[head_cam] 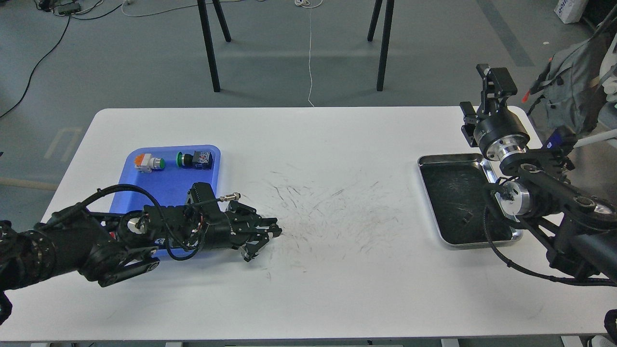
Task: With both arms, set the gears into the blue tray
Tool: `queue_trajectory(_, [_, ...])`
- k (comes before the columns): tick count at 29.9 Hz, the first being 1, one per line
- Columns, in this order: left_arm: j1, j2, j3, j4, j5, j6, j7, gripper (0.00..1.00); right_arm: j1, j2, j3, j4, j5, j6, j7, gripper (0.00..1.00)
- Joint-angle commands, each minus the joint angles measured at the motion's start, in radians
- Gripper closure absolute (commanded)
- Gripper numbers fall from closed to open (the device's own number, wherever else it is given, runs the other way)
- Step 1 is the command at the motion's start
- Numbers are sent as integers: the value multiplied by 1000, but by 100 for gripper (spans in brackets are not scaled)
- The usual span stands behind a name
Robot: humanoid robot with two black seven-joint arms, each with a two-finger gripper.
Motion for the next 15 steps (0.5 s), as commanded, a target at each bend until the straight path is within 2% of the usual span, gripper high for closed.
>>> queue_trajectory(1, [-2, 4, -1, -2, -2, 4, -1, 81, 5, 0, -15, -2, 0, -2, 1, 3])
queue_trajectory(9, [-5, 20, -5, -12, -5, 11, -1, 81, 5, 6, -18, -3, 0, -2, 0, 3])
queue_trajectory(15, [-52, 53, -10, -25, -49, 19, -1, 81, 5, 6, -18, -3, 0, -2, 0, 3])
